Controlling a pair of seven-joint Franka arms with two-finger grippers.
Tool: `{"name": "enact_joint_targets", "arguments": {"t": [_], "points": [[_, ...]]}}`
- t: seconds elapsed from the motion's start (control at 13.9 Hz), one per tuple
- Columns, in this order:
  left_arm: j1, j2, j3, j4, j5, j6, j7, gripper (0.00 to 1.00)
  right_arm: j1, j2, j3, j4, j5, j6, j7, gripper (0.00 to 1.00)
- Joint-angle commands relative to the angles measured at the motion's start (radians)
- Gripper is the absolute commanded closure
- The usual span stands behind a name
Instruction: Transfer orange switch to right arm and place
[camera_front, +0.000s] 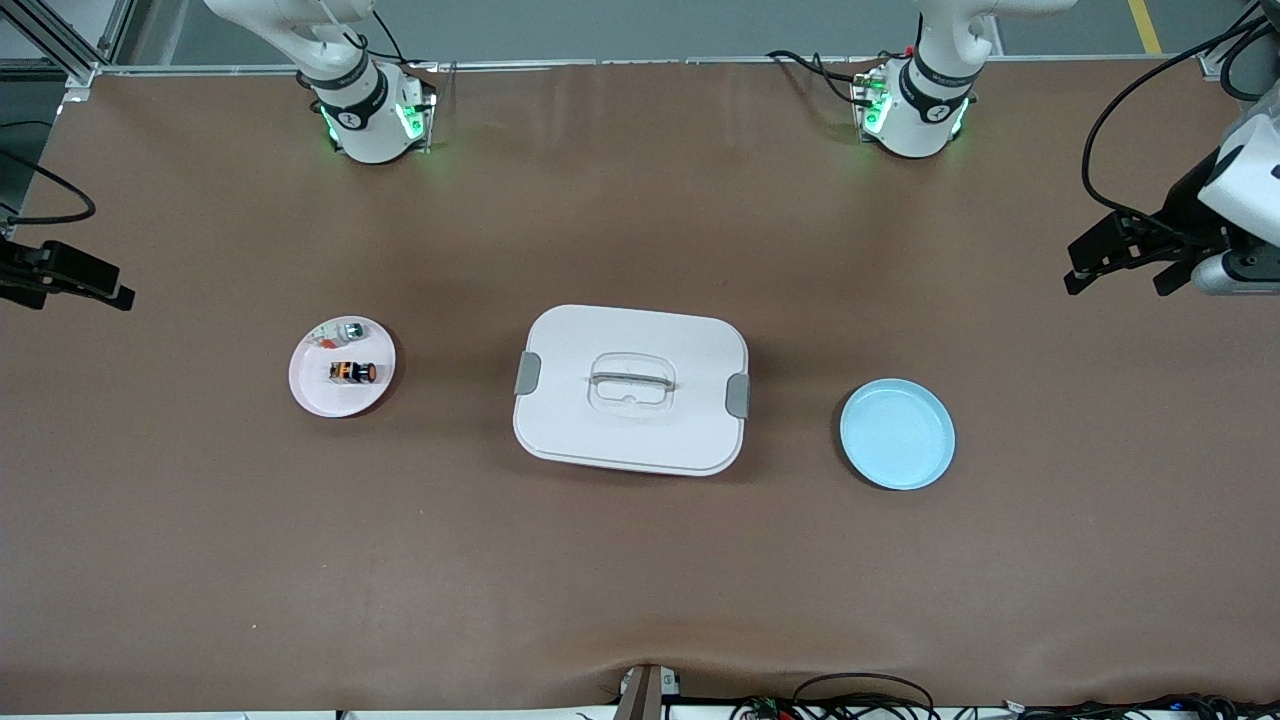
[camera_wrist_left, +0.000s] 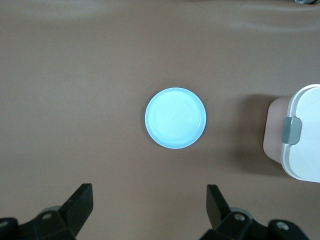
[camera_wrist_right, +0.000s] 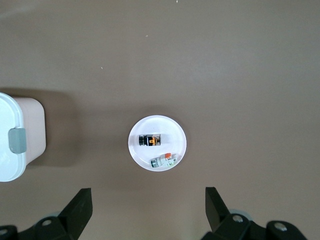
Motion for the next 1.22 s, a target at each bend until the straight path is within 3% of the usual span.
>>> {"name": "enact_joint_targets", "arguments": {"t": [0.0,0.5,0.79,1.15], "points": [[-0.001,-0.002,0.001,0.019,0.02,-0.042,0.015,0.0,-0.003,0.006,0.001,0.017,-0.007,-0.017,0.024,0.0],[-0.001,-0.007,0.003,0.019,0.011,-0.068,0.018,0.0,-0.001,-0.004,-0.003,0.02,-0.009,-0.126,0.03,0.0],[-0.001,-0.007,0.001,0.019,0.011,-0.068,0.016,0.0,-0.003,-0.056,0.0,0.012,-0.001,-0.172,0.021,0.0],[-0.001,-0.005,0.003,0.018,0.009,-0.068,0.018,0.0,-0.009,-0.053,-0.002,0.018,0.012,-0.172,0.017,0.0]]}}
